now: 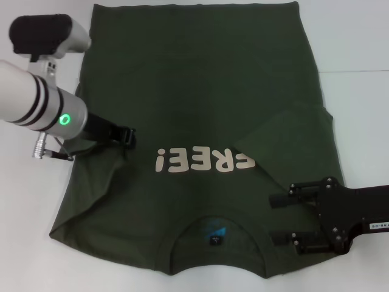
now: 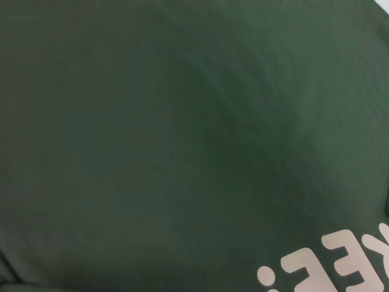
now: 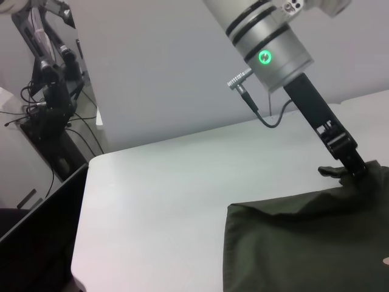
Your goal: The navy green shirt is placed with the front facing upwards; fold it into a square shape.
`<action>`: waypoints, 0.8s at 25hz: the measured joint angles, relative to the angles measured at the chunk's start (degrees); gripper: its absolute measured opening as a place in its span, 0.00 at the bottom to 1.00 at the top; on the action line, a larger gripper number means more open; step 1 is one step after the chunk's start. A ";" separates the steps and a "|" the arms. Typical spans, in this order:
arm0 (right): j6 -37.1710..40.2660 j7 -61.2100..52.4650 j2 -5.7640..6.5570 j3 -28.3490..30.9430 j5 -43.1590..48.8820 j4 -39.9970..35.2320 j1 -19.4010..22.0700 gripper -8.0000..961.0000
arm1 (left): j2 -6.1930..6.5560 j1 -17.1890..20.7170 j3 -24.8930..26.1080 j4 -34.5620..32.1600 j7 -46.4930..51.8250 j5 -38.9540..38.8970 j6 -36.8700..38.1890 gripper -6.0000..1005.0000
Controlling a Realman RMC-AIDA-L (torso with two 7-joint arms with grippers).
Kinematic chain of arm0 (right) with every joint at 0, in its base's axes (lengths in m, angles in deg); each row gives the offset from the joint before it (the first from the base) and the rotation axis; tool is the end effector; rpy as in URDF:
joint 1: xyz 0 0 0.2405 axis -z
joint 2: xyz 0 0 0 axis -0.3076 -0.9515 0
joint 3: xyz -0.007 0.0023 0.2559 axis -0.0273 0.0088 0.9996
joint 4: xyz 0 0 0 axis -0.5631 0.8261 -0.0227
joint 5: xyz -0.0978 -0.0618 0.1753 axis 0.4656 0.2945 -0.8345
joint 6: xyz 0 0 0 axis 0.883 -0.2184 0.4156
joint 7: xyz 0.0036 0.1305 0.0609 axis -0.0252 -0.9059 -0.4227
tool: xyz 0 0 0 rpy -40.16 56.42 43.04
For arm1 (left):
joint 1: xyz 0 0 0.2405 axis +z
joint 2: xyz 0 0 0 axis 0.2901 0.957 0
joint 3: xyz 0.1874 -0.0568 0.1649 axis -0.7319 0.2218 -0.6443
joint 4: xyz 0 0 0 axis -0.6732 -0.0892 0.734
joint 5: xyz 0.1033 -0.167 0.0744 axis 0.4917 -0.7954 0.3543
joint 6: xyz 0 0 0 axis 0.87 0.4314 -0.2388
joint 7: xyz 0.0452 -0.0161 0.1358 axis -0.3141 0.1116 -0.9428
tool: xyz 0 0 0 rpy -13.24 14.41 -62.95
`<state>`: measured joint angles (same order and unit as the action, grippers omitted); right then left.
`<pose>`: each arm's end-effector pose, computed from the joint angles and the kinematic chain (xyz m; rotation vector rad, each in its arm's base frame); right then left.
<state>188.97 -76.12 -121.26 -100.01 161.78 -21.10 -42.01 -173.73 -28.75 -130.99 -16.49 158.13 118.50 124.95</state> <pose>0.2476 0.2909 0.0189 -2.9732 0.3651 0.6146 -0.1930 0.4191 -0.0115 -2.2493 -1.3214 0.0992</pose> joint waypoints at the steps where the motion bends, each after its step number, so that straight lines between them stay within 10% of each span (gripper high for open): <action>1: -0.02 0.00 0.00 -0.01 0.01 -0.01 0.00 0.70 | 0.00 -0.23 -0.34 0.49 0.05 0.09 -0.39 0.06; 20: -0.13 -0.01 0.00 0.31 -0.06 0.41 -0.11 0.70 | -0.09 -2.52 0.08 5.99 1.75 -0.86 -3.56 0.24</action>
<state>188.83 -76.13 -121.26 -99.70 161.72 -20.69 -42.11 -173.81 -31.28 -130.92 -10.51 159.88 117.65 121.39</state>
